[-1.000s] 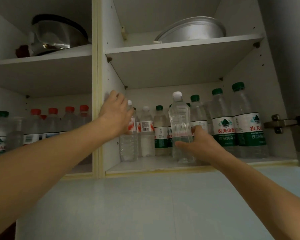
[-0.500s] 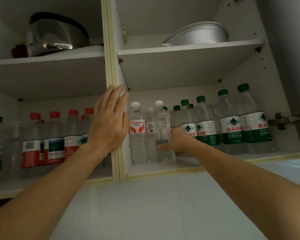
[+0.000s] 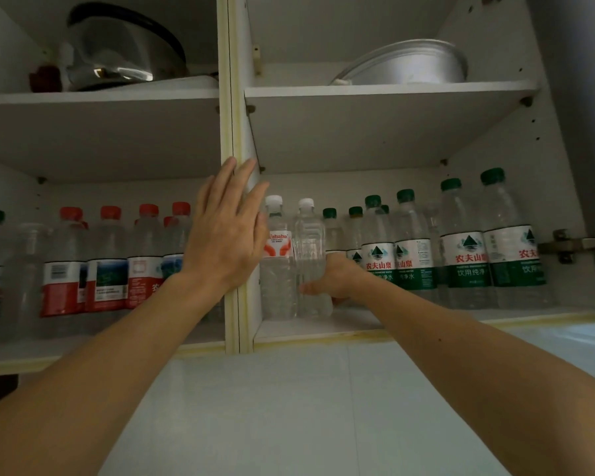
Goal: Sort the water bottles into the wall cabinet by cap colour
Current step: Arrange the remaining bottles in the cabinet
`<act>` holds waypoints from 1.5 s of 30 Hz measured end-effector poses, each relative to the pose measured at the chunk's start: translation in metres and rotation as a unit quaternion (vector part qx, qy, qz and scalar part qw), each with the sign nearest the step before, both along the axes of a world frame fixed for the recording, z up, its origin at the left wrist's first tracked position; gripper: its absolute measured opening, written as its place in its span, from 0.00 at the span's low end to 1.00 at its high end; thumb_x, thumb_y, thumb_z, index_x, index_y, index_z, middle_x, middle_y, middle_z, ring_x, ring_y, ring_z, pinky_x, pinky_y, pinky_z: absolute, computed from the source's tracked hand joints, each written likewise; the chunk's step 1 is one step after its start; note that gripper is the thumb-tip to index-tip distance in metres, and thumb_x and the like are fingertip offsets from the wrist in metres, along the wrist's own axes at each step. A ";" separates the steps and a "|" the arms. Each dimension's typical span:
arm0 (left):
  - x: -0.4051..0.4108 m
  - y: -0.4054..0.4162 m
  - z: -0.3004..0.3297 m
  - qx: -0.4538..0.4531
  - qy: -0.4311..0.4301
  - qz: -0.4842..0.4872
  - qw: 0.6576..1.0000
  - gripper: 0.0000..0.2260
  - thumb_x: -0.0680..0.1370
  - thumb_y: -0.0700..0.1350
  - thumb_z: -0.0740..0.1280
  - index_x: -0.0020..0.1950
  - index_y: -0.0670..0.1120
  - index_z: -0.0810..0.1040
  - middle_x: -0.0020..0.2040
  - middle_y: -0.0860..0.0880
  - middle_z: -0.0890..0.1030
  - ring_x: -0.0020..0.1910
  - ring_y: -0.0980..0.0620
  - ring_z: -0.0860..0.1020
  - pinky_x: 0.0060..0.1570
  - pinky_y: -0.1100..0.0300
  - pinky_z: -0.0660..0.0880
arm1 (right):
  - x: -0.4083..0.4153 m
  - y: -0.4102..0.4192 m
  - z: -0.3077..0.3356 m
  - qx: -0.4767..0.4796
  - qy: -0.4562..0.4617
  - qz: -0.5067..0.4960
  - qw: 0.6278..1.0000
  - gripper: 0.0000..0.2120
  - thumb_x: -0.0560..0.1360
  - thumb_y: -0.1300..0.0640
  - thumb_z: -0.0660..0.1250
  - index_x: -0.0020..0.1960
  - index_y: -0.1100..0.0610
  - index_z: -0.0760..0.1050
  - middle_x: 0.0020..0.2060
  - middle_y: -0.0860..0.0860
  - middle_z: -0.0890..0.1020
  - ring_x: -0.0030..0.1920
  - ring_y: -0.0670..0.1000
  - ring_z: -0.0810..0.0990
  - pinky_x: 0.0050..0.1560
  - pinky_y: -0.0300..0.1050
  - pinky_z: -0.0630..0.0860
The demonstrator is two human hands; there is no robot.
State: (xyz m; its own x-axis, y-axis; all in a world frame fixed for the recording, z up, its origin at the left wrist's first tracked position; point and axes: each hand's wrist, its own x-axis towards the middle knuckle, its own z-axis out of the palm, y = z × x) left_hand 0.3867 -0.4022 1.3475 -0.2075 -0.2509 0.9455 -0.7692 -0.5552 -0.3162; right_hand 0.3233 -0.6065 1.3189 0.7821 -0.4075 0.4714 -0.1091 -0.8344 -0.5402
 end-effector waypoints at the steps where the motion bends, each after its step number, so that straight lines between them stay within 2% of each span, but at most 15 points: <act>1: 0.001 0.000 -0.001 -0.002 -0.002 0.001 1.000 0.23 0.83 0.49 0.52 0.75 0.42 0.70 0.81 0.43 0.58 0.81 0.44 0.51 0.78 0.42 0.52 | 0.002 -0.001 -0.001 -0.005 -0.001 -0.003 1.000 0.22 0.75 0.50 0.74 0.65 0.56 0.76 0.59 0.56 0.82 0.59 0.56 0.81 0.45 0.41 0.75; 4: 0.002 -0.002 -0.001 -0.006 -0.007 0.009 1.000 0.22 0.83 0.49 0.53 0.74 0.43 0.71 0.81 0.43 0.59 0.81 0.45 0.51 0.78 0.43 0.52 | 0.004 -0.005 -0.002 -0.012 0.002 -0.008 1.000 0.22 0.75 0.49 0.74 0.66 0.56 0.75 0.59 0.55 0.82 0.59 0.55 0.81 0.37 0.37 0.69; 8: 0.002 -0.002 0.001 -0.002 -0.011 0.027 1.000 0.22 0.83 0.49 0.52 0.73 0.43 0.71 0.81 0.42 0.58 0.82 0.44 0.50 0.78 0.43 0.51 | 0.004 -0.010 0.003 -0.009 0.002 0.003 1.000 0.23 0.74 0.50 0.75 0.66 0.55 0.76 0.58 0.55 0.82 0.59 0.56 0.81 0.44 0.41 0.74; 11: 0.001 -0.001 0.001 0.000 -0.008 0.048 0.999 0.22 0.83 0.50 0.52 0.74 0.43 0.70 0.82 0.42 0.56 0.82 0.44 0.49 0.79 0.45 0.48 | 0.004 -0.012 0.005 -0.010 0.012 0.001 1.000 0.21 0.74 0.49 0.75 0.63 0.55 0.76 0.55 0.55 0.82 0.49 0.53 0.81 0.37 0.40 0.76; 14: -0.001 -0.001 -0.001 0.003 -0.007 0.060 0.998 0.23 0.83 0.51 0.51 0.74 0.43 0.70 0.82 0.42 0.56 0.82 0.44 0.49 0.79 0.44 0.49 | 0.006 -0.014 0.005 0.006 0.020 -0.008 1.000 0.21 0.74 0.49 0.75 0.63 0.56 0.75 0.53 0.56 0.81 0.49 0.56 0.82 0.45 0.49 0.83; 17: -0.003 -0.001 -0.002 0.004 -0.003 0.065 0.998 0.23 0.83 0.51 0.50 0.74 0.43 0.70 0.82 0.43 0.55 0.82 0.44 0.48 0.79 0.45 0.48 | 0.010 -0.015 0.003 0.012 0.022 -0.015 1.000 0.21 0.75 0.49 0.75 0.63 0.57 0.75 0.53 0.57 0.81 0.49 0.57 0.82 0.49 0.53 0.84; 20: -0.003 0.000 -0.001 0.002 0.003 0.071 0.997 0.23 0.83 0.51 0.50 0.74 0.44 0.70 0.82 0.43 0.54 0.82 0.45 0.47 0.79 0.46 0.48 | 0.013 -0.014 0.002 0.020 0.008 0.016 1.000 0.21 0.75 0.50 0.74 0.65 0.54 0.74 0.56 0.55 0.80 0.52 0.55 0.81 0.44 0.48 0.83; 23: -0.003 0.001 -0.001 0.004 0.002 0.073 0.997 0.23 0.83 0.51 0.50 0.74 0.44 0.70 0.82 0.43 0.54 0.82 0.45 0.47 0.79 0.47 0.47 | 0.015 -0.014 0.001 -0.011 -0.002 0.033 0.999 0.22 0.76 0.49 0.74 0.67 0.51 0.74 0.60 0.53 0.80 0.54 0.52 0.78 0.35 0.39 0.74; 27: -0.006 0.001 -0.001 0.015 0.009 0.074 0.997 0.23 0.83 0.51 0.50 0.74 0.44 0.70 0.82 0.41 0.55 0.82 0.44 0.48 0.79 0.46 0.48 | 0.014 -0.017 -0.001 -0.024 -0.003 0.043 0.999 0.24 0.76 0.47 0.73 0.70 0.49 0.72 0.63 0.52 0.79 0.56 0.52 0.78 0.34 0.36 0.70; 30: -0.011 0.001 -0.002 0.022 0.004 0.063 0.998 0.23 0.84 0.51 0.53 0.75 0.42 0.69 0.81 0.40 0.56 0.81 0.43 0.49 0.79 0.44 0.45 | 0.000 -0.019 0.003 0.004 0.003 0.056 0.998 0.19 0.76 0.46 0.72 0.66 0.47 0.74 0.55 0.50 0.80 0.51 0.51 0.80 0.37 0.41 0.78; 33: -0.024 -0.013 -0.009 0.033 -0.035 0.026 0.999 0.20 0.84 0.50 0.56 0.72 0.41 0.71 0.79 0.39 0.60 0.81 0.42 0.53 0.80 0.44 0.48 | -0.022 -0.030 0.008 -0.038 -0.064 0.013 0.997 0.13 0.78 0.48 0.71 0.59 0.52 0.76 0.42 0.47 0.78 0.41 0.47 0.79 0.34 0.39 0.73; 36: -0.038 -0.038 -0.010 0.053 -0.020 -0.037 0.998 0.18 0.84 0.50 0.57 0.71 0.42 0.72 0.78 0.41 0.62 0.78 0.43 0.61 0.75 0.45 0.63 | -0.046 -0.049 0.012 -0.119 -0.217 -0.075 0.966 0.13 0.81 0.53 0.66 0.62 0.59 0.75 0.54 0.53 0.79 0.52 0.52 0.78 0.50 0.49 0.78; 38: -0.048 -0.057 -0.008 0.049 0.027 -0.079 0.995 0.20 0.84 0.52 0.57 0.72 0.43 0.71 0.77 0.43 0.62 0.74 0.45 0.66 0.66 0.51 0.72 | -0.061 -0.061 0.010 -0.184 -0.294 -0.130 0.929 0.15 0.81 0.57 0.63 0.67 0.59 0.73 0.63 0.56 0.75 0.63 0.57 0.72 0.62 0.52 0.73; 41: -0.058 -0.092 -0.006 0.047 0.108 -0.139 0.983 0.23 0.83 0.54 0.58 0.75 0.45 0.68 0.76 0.46 0.63 0.72 0.48 0.67 0.64 0.57 0.68 | -0.077 -0.069 0.002 -0.206 -0.344 -0.143 0.905 0.20 0.79 0.59 0.65 0.70 0.59 0.69 0.70 0.58 0.68 0.70 0.60 0.64 0.69 0.55 0.68; 45: -0.058 -0.146 -0.001 0.048 0.267 -0.200 0.941 0.25 0.82 0.55 0.63 0.77 0.47 0.64 0.75 0.48 0.66 0.67 0.50 0.71 0.60 0.59 0.67 | -0.083 -0.077 -0.009 -0.155 -0.323 -0.112 0.927 0.31 0.79 0.59 0.67 0.78 0.56 0.57 0.77 0.60 0.56 0.76 0.63 0.56 0.75 0.61 0.61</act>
